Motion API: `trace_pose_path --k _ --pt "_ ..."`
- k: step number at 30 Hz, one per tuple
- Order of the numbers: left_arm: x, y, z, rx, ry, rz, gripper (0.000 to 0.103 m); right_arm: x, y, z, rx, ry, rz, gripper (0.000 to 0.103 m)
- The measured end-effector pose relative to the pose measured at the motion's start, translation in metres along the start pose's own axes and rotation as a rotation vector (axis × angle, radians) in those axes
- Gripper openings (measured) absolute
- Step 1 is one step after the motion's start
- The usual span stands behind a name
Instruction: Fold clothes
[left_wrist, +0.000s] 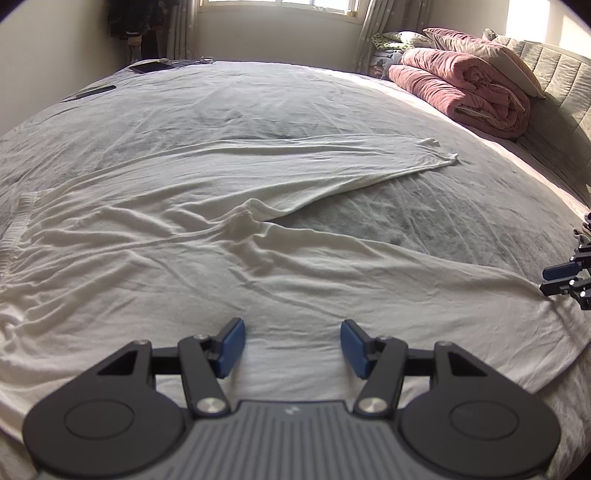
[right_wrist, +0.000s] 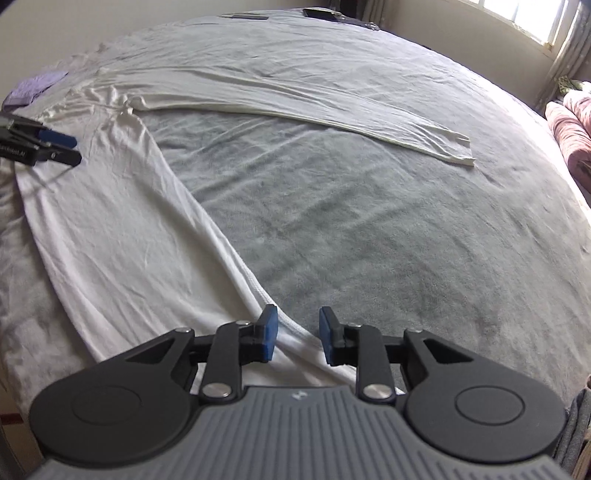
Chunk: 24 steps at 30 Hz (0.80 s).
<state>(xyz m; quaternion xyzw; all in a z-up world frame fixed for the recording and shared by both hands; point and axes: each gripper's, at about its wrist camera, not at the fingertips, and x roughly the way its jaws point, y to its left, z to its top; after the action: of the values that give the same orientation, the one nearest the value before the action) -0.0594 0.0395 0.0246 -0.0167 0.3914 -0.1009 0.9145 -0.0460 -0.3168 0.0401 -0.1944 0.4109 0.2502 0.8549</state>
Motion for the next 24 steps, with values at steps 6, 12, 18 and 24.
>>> trace_pose_path --k 6,12,18,24 --pt "0.000 0.000 0.000 0.001 0.000 0.000 0.059 0.001 0.000 -0.002 -0.024 0.011 0.000 0.028" --pt "0.001 -0.001 -0.001 0.004 -0.001 0.002 0.059 0.008 0.001 0.000 -0.023 0.042 0.001 0.028" --pt "0.000 -0.001 -0.001 0.007 -0.002 0.004 0.059 0.010 0.005 -0.001 -0.038 0.036 -0.008 0.003" --pt "-0.002 -0.001 -0.001 0.001 -0.004 -0.002 0.059 0.009 0.008 0.004 -0.059 0.012 -0.115 0.001"
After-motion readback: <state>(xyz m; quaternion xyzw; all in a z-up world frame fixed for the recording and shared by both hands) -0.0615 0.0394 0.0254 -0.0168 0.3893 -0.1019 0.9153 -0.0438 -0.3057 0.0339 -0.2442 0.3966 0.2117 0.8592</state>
